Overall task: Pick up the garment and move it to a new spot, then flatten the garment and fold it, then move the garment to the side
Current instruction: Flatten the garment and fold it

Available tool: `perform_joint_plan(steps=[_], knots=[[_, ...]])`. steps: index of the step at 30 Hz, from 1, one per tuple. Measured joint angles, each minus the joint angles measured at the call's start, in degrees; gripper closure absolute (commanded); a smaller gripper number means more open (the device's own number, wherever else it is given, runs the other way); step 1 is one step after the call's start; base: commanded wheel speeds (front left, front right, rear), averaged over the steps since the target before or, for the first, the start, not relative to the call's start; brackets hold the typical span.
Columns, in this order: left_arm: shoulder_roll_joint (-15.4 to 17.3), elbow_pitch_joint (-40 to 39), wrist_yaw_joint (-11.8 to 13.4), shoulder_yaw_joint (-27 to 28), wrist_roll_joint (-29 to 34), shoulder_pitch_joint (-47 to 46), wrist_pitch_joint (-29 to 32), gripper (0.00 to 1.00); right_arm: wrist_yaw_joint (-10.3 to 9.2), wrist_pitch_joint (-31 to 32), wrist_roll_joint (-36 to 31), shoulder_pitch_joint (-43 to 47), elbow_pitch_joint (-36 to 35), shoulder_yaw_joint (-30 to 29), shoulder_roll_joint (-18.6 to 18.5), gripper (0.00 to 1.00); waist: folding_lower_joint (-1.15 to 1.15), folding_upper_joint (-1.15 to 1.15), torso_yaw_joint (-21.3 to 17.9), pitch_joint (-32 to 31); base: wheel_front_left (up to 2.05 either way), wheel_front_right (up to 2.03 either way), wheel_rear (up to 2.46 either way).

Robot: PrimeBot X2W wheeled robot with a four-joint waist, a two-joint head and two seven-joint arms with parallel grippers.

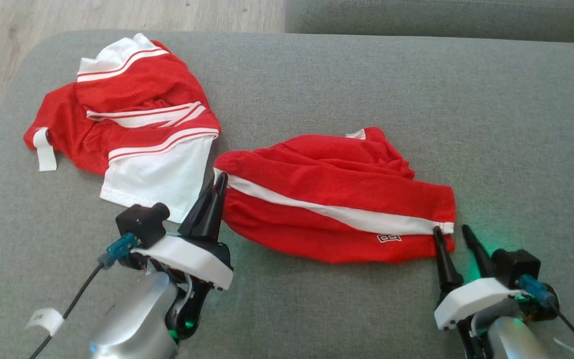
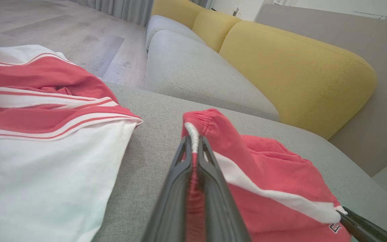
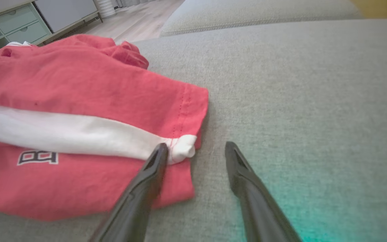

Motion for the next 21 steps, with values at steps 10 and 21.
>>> perform_joint_plan(steps=[10, 21], knots=[[-0.9, 0.9, -1.0, 2.2, 3.2, 0.0, 0.0, 1.00, 0.00, 0.0, 1.4, -2.4, 0.3, 2.7, -2.0, 1.00, 0.00, 0.00, -0.2, 0.3, 0.00, 0.00, 0.00], [-1.0, -5.3, -2.1, 4.5, 5.8, -0.7, 0.0, 1.00, 0.00, 0.0, -3.6, -1.9, -12.5, -4.9, -3.3, 1.00, 0.00, 0.00, -2.1, -1.6, 0.00, 0.00, 0.00]])
